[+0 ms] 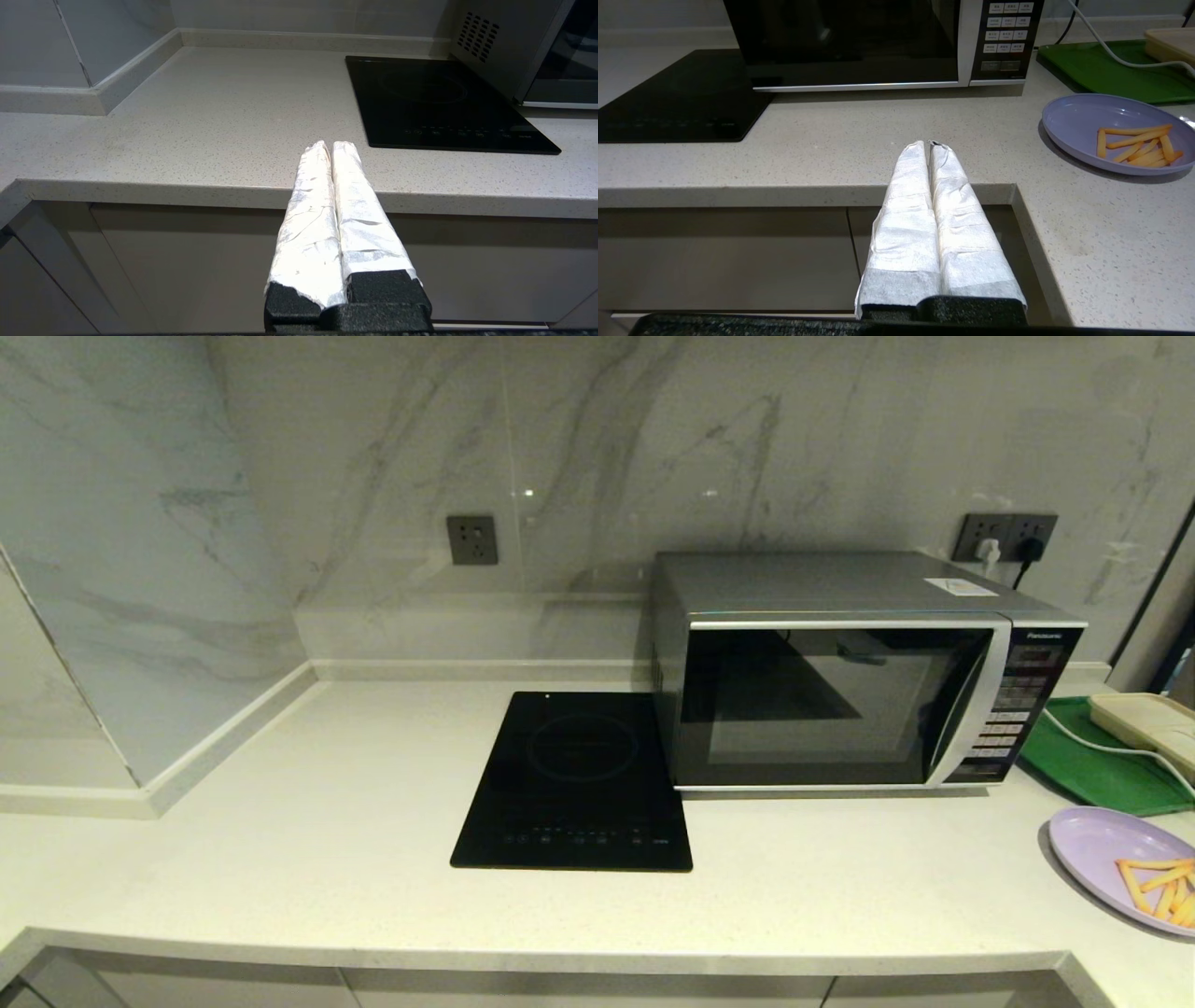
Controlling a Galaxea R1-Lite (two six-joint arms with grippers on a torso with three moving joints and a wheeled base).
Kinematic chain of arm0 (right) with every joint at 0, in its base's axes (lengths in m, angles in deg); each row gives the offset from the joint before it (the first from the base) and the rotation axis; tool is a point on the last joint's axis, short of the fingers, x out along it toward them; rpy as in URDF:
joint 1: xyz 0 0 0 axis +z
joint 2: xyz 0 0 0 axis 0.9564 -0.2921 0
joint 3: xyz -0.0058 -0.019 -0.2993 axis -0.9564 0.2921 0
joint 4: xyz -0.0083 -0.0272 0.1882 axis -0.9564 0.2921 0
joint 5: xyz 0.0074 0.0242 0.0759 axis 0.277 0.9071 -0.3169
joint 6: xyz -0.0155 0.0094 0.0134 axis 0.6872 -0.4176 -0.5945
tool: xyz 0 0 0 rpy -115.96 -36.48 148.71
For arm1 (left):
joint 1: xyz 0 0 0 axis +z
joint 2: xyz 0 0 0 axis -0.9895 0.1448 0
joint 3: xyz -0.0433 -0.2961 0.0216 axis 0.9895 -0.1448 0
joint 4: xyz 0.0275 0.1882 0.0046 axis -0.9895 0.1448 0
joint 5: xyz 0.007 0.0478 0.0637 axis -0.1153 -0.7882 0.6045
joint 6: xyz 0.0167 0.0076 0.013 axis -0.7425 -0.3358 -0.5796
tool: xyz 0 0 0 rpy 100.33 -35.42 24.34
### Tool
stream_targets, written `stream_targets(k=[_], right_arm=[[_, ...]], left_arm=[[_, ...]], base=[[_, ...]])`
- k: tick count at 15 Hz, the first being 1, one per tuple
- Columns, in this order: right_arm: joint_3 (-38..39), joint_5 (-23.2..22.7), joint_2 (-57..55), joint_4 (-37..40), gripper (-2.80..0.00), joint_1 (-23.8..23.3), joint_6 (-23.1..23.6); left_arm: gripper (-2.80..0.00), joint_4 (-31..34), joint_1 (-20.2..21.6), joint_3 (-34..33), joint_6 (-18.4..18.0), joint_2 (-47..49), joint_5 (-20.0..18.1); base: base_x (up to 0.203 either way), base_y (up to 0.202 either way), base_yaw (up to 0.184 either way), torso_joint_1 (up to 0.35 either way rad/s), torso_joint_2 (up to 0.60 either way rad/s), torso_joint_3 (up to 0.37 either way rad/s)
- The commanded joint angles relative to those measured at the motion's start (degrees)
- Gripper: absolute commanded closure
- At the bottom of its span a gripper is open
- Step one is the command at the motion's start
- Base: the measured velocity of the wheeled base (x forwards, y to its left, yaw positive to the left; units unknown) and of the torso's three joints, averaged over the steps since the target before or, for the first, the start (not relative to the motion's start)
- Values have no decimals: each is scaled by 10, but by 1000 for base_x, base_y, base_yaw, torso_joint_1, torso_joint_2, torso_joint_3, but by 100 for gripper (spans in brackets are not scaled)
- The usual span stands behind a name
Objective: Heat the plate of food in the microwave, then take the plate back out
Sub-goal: Open the microwave oven
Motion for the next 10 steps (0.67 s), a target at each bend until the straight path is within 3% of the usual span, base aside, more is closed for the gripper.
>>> stream_targets(k=[1, 4, 6, 10], right_arm=[[-2, -2, 0, 5, 0, 0, 23], [-9, -1, 0, 3, 0, 0, 17], [-58, -19, -2, 11, 0, 0, 13], [-252, -30, -124, 30, 0, 3, -14]], left_arm=[[0, 0, 0, 0, 0, 0, 0], [0, 0, 0, 0, 0, 0, 1], [0, 0, 0, 0, 0, 0, 0], [0, 0, 0, 0, 0, 0, 0]], base=[[0, 0, 0, 0, 0, 0], [0, 0, 0, 0, 0, 0], [0, 0, 0, 0, 0, 0], [0, 0, 0, 0, 0, 0]])
